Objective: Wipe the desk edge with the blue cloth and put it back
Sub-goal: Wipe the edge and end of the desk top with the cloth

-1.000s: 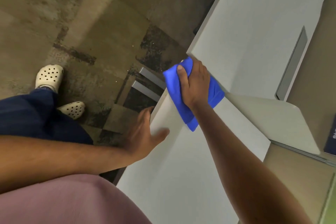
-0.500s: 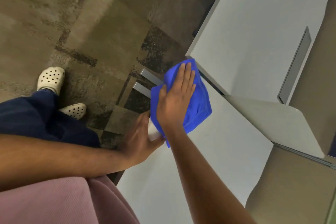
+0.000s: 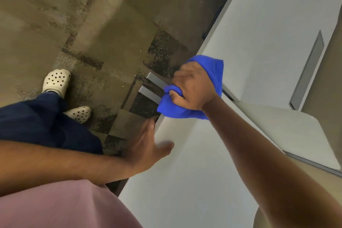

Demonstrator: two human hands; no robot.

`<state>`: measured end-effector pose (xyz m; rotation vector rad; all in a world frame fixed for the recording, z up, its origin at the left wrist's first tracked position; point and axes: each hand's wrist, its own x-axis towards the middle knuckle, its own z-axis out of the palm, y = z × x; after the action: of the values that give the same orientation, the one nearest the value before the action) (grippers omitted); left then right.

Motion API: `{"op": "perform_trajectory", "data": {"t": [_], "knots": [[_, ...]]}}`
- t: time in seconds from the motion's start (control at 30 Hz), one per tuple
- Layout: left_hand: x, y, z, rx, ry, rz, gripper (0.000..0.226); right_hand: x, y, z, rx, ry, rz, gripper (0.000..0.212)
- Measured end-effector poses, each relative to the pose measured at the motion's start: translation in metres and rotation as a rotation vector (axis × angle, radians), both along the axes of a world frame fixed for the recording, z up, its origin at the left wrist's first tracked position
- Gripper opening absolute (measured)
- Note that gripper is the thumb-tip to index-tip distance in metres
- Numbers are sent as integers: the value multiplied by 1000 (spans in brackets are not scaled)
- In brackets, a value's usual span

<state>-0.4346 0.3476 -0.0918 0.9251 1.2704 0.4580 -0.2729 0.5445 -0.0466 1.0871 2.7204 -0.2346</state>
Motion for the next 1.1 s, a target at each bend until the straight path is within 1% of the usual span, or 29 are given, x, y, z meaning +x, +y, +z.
{"op": "perform_trajectory", "data": {"t": [0.03,0.1,0.17,0.23,0.27,0.3,0.37,0.43,0.53,0.6,0.63,0.7,0.73,0.8,0.83,0.93,1.0,1.07,1.1], "knots": [[-1,1,1,-13,0,-11,79,0,6,-1,6,-22,-20,44],[-2,2,3,-18,21,-36,77,-3,10,-2,20,-15,-152,47],[-4,4,6,-11,39,-56,75,-14,6,-3,57,14,-399,47],[-5,5,8,-6,30,-66,77,-29,2,-3,82,52,-669,40],[-6,6,9,-2,33,-74,78,-36,-1,-3,94,55,-745,38],[-6,6,10,-2,40,-83,79,-41,-5,-3,109,43,-763,37],[-7,7,11,-8,54,-100,80,-40,-16,-2,116,-18,-667,39],[-6,6,10,-24,66,-97,74,-34,-27,0,86,-93,-522,43],[-4,9,11,-85,93,-101,61,-29,-45,1,29,-107,-274,40],[-4,10,10,-144,90,-128,41,-34,-59,1,-30,-95,-140,39],[-5,10,11,-184,92,-146,37,-37,-62,2,-54,-120,-99,41],[-7,8,14,-298,139,-191,51,-45,-56,3,-73,-255,-22,49],[-8,6,14,-331,161,-211,54,-49,-48,3,-94,-351,31,51],[-9,3,13,-341,189,-220,55,-54,-27,1,-197,-521,128,54],[-9,3,13,-327,197,-224,55,-56,-18,1,-259,-573,152,55],[-10,3,13,-291,215,-232,62,-64,0,-4,-362,-687,129,57],[-13,4,15,-274,215,-256,66,-76,6,-11,-437,-865,63,55],[-15,6,16,-282,169,-276,71,-89,4,-17,-494,-1071,50,45],[-15,6,18,-279,156,-280,76,-96,-2,-19,-505,-1126,59,40]]}}
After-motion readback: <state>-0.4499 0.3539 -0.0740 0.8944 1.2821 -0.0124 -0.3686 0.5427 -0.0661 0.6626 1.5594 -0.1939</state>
